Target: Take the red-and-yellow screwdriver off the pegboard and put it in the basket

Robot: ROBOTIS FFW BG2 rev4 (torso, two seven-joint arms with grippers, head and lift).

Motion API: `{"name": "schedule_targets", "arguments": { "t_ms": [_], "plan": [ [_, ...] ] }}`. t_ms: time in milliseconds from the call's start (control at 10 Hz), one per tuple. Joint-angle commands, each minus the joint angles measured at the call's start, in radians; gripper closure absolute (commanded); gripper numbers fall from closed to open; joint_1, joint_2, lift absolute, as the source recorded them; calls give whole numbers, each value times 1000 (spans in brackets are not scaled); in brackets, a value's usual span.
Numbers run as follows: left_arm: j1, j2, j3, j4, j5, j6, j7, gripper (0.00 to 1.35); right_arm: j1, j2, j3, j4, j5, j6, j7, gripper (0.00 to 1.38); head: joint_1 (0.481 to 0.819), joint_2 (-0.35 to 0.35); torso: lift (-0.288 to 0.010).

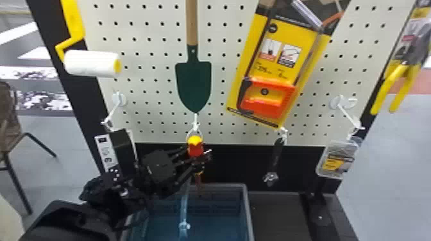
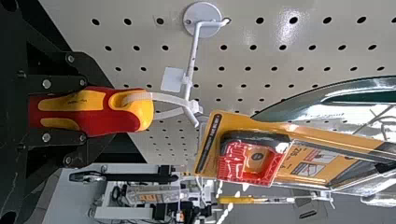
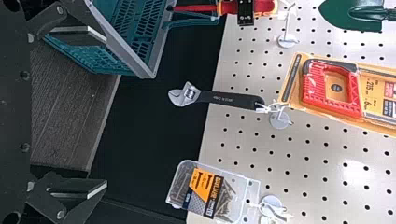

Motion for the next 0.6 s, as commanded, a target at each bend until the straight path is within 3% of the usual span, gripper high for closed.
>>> {"name": "schedule_targets", "arguments": {
  "t_ms": [0, 500],
  "plan": [
    [0, 0, 1, 0, 0, 0, 0, 1211, 0, 1, 0, 0, 0, 0, 0, 209, 549, 0, -100],
    [4, -2, 1, 0, -2, 2, 0, 1211, 0, 1, 0, 0, 0, 0, 0, 209, 549, 0, -100]
  ]
}}
